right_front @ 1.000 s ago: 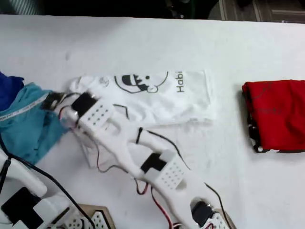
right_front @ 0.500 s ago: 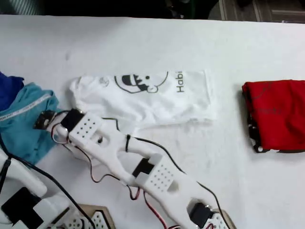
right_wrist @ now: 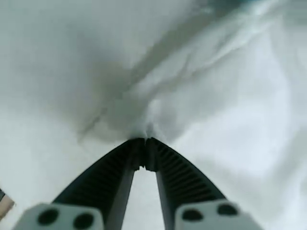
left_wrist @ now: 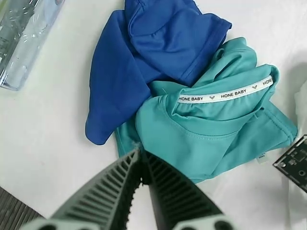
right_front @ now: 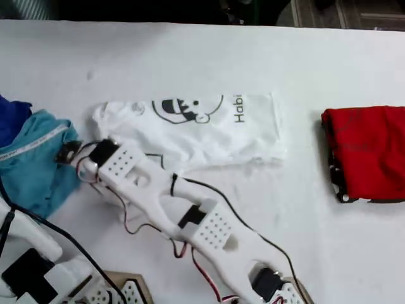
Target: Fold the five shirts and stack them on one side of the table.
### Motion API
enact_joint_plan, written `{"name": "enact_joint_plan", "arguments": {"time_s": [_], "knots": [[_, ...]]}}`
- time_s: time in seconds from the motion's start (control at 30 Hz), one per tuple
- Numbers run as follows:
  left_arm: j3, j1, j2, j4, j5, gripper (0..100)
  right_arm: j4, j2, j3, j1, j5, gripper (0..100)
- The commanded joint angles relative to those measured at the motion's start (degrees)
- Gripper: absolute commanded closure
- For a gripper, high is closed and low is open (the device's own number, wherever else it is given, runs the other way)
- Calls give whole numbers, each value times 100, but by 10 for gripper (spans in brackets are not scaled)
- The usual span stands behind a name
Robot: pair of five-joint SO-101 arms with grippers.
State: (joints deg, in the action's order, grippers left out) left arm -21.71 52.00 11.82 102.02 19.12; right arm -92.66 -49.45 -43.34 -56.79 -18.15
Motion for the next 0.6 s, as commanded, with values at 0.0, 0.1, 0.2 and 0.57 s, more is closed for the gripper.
{"name": "enact_joint_plan", "arguments": {"time_s": [0.0,0.1,0.2,0.57], "knots": [[9,-66,189,18,-35,970,-259,470,-141,101,-290,980],[9,-66,189,18,-35,970,-295,576,-141,48,-290,977],[9,-66,189,18,-35,970,-259,646,-141,-110,-281,940],[9,-66,189,26,-35,970,338,505,-97,-268,35,769]]}}
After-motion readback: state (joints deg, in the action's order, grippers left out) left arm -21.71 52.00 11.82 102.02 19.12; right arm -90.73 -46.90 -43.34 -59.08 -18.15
